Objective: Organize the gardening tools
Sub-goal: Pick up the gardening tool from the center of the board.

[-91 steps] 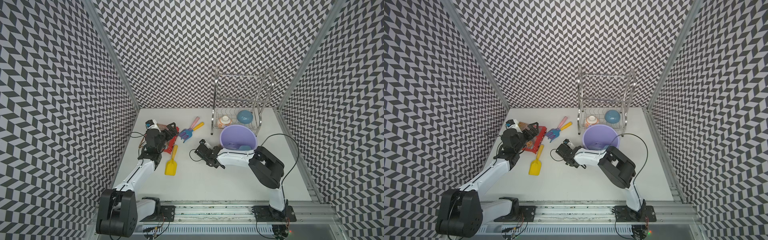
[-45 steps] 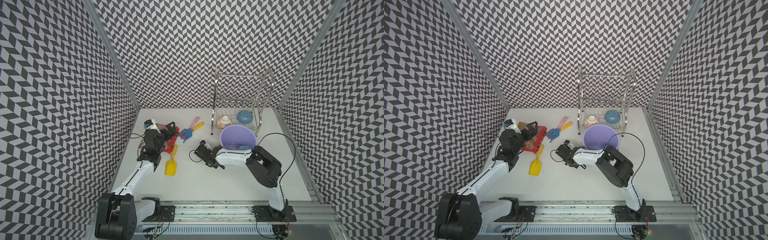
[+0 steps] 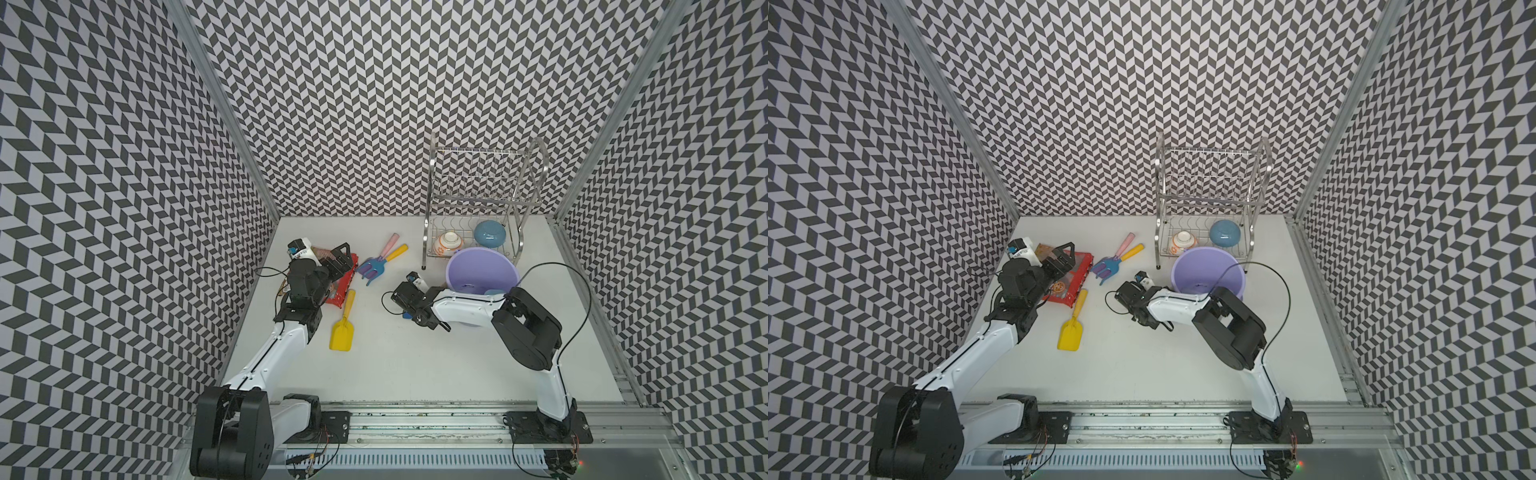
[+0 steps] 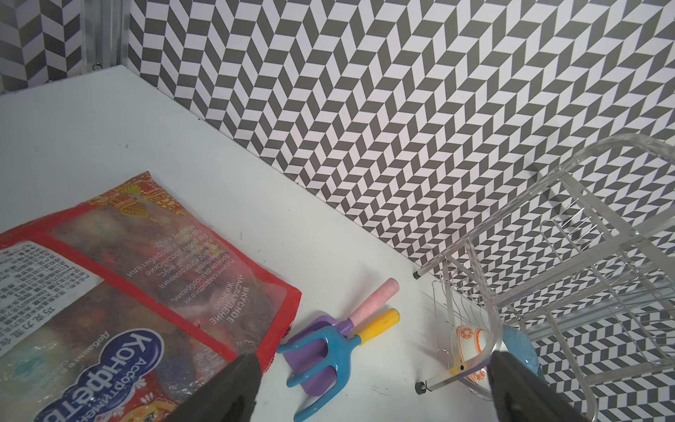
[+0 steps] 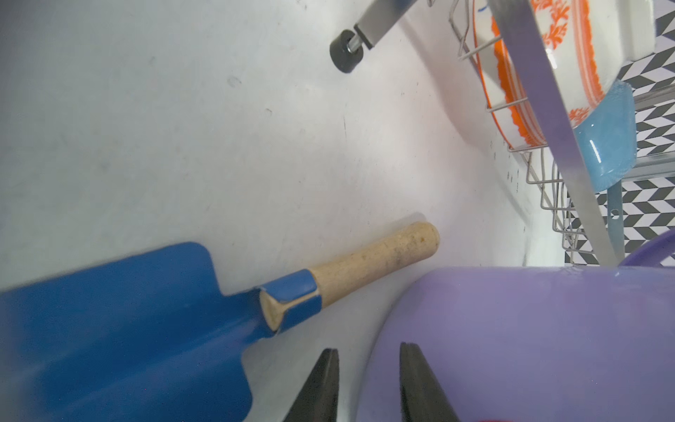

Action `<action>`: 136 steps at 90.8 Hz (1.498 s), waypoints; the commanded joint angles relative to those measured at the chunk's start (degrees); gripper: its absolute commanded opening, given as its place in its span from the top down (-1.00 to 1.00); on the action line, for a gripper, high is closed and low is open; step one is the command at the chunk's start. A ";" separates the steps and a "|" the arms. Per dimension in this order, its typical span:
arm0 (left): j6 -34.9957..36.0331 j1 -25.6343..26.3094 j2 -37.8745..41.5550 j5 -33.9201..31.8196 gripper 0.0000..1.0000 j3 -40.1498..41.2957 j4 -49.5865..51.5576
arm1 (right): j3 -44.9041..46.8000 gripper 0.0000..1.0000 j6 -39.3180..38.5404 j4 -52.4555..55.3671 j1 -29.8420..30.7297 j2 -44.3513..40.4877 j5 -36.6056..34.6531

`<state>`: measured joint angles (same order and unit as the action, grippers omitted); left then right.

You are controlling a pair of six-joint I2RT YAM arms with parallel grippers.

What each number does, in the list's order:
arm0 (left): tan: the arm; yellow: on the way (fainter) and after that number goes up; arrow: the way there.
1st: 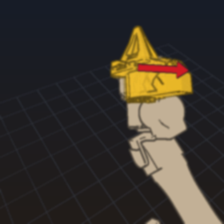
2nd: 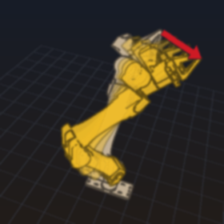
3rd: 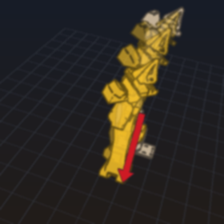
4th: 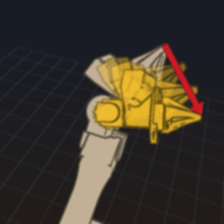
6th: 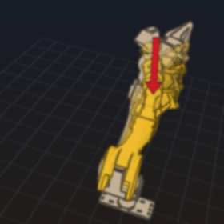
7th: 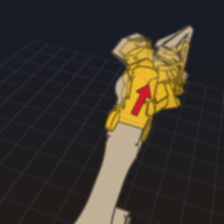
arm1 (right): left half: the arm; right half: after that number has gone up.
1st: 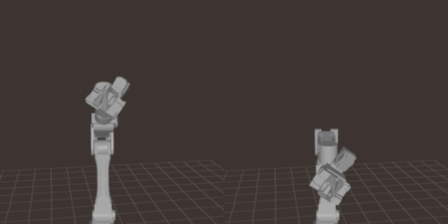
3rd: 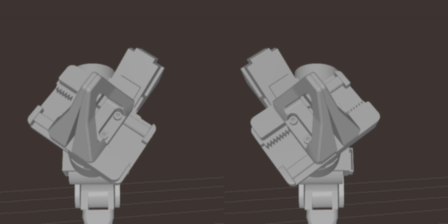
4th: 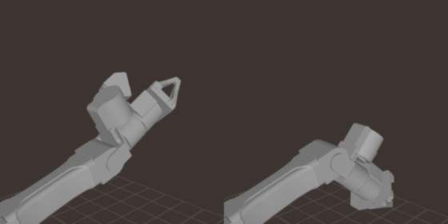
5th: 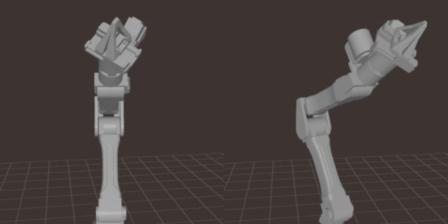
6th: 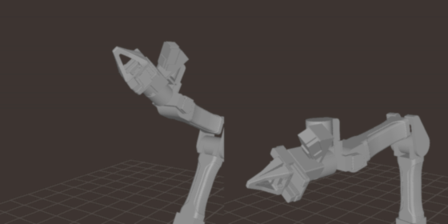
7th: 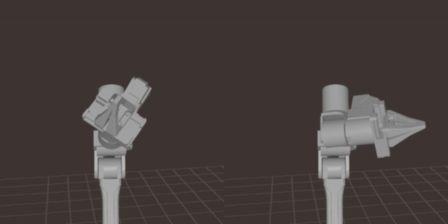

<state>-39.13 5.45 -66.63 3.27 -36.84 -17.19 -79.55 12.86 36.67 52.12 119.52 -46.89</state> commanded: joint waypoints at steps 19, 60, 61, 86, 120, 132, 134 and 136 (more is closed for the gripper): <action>-0.65 -0.53 1.40 0.11 -1.00 -0.08 -1.68 | 1.12 0.35 -3.36 -7.31 1.28 0.23 10.27; -0.94 -0.53 2.17 0.53 -1.00 0.05 -1.88 | -12.04 -0.52 -10.08 -11.48 0.98 4.31 18.32; -0.94 -0.53 2.19 0.52 -1.00 0.03 -1.88 | -12.39 -0.54 -10.20 -11.46 0.97 4.44 18.37; -0.49 -0.53 2.44 0.80 -1.00 0.06 -1.57 | -16.65 -0.80 -15.24 -12.71 -3.23 4.59 27.60; 0.19 -0.53 2.10 1.21 -1.00 -0.06 -1.47 | -16.04 -0.99 -15.11 -14.58 -8.31 4.54 46.81; 0.50 -0.53 2.12 1.22 -1.00 -0.25 -1.36 | -15.93 -0.99 -15.64 -14.49 -8.34 5.24 48.71; 0.54 -0.53 2.12 1.22 -1.00 -0.25 -1.29 | -16.09 -0.99 -15.69 -14.29 -8.35 5.51 48.84; 0.55 -0.53 2.12 1.21 -1.00 -0.25 -1.27 | -16.30 -0.99 -15.74 -14.00 -8.35 5.84 49.10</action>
<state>-39.70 5.21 -65.47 3.97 -36.84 -17.58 -95.37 -2.07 24.21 43.35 123.90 -1.80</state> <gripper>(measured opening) 0.999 0.997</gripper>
